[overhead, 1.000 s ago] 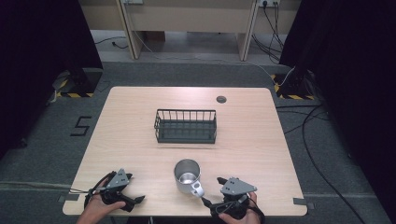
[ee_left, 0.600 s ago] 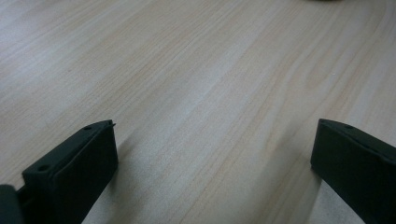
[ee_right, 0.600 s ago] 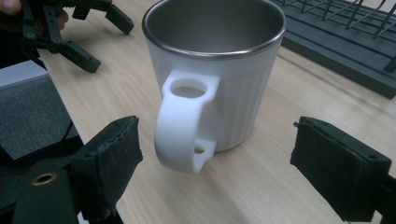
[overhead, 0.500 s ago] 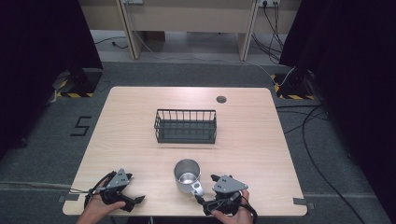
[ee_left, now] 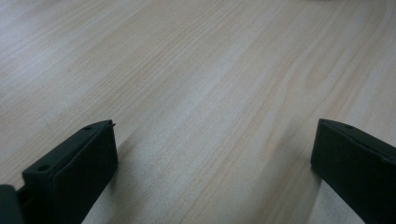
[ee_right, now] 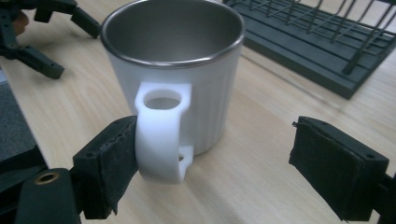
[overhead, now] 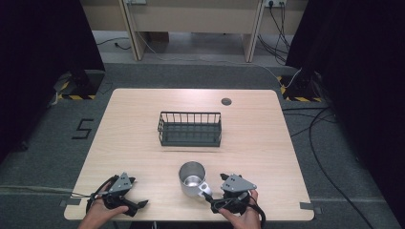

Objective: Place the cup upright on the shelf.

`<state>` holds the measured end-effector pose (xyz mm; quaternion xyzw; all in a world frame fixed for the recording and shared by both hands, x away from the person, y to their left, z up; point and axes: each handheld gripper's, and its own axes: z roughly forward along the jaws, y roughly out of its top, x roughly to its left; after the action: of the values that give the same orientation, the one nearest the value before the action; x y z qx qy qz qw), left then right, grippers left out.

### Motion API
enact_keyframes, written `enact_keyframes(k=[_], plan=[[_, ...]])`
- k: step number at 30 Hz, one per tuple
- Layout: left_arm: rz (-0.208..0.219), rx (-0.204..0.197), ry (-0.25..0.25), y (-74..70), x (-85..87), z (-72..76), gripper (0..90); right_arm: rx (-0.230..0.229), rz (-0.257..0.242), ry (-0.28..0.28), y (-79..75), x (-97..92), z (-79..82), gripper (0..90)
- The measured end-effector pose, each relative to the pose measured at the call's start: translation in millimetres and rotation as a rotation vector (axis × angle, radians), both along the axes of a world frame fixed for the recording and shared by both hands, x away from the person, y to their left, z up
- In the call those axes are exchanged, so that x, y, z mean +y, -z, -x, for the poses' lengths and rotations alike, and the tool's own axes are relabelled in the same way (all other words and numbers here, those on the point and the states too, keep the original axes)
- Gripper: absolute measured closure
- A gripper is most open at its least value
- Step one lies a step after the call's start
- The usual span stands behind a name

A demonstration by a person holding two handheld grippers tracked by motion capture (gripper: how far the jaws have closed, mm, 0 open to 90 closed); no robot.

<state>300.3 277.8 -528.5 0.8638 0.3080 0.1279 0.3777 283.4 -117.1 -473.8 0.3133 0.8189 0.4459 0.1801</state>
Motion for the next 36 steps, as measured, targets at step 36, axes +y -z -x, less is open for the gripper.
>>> enact_keyframes(k=[36], plan=[[0.0, 0.0, 0.0, 0.0, 0.1, -0.1, 0.0, 0.01, -0.041, 0.094, 5.9, -30.2, -28.4, 17.9]])
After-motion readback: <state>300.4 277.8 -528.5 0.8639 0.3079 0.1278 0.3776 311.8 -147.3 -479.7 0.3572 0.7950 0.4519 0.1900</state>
